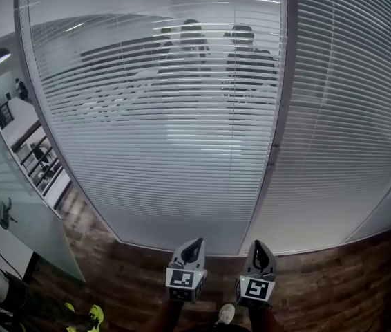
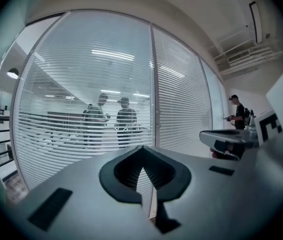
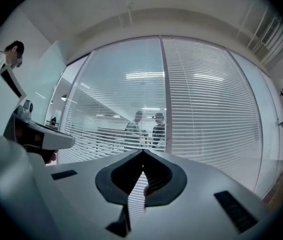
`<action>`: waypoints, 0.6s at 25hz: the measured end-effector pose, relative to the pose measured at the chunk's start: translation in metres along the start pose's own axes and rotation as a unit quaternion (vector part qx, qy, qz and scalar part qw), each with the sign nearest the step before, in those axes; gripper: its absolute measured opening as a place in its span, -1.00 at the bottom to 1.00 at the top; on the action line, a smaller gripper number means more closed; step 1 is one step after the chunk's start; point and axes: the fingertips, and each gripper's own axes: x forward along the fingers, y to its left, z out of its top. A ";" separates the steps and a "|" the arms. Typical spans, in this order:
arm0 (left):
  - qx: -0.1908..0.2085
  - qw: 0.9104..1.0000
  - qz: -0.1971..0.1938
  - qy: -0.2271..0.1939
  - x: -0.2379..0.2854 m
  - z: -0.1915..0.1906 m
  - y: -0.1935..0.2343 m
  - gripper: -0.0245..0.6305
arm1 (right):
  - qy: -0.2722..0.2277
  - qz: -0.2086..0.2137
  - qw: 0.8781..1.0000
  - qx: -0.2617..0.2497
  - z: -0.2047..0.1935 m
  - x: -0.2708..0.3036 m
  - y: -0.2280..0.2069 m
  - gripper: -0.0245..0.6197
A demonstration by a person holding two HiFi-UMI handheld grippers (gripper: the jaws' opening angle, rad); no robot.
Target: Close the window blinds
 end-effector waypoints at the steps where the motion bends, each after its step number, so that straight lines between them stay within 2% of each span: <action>1: -0.001 1.000 0.002 0.001 0.007 0.001 0.000 -0.93 | 0.000 0.002 1.000 0.001 0.001 0.007 -0.004 -0.92; 5: 0.005 1.000 0.006 -0.016 0.033 0.005 0.001 -0.93 | -0.009 0.013 1.000 0.001 -0.002 0.034 -0.011 -0.92; 8: 0.001 1.000 0.018 0.001 0.047 0.007 0.003 -0.93 | -0.007 0.020 1.000 0.001 -0.005 0.050 -0.018 -0.92; 15: 0.004 1.000 0.022 0.000 0.081 0.011 0.001 -0.93 | -0.002 0.034 0.999 0.003 -0.011 0.078 -0.031 -0.92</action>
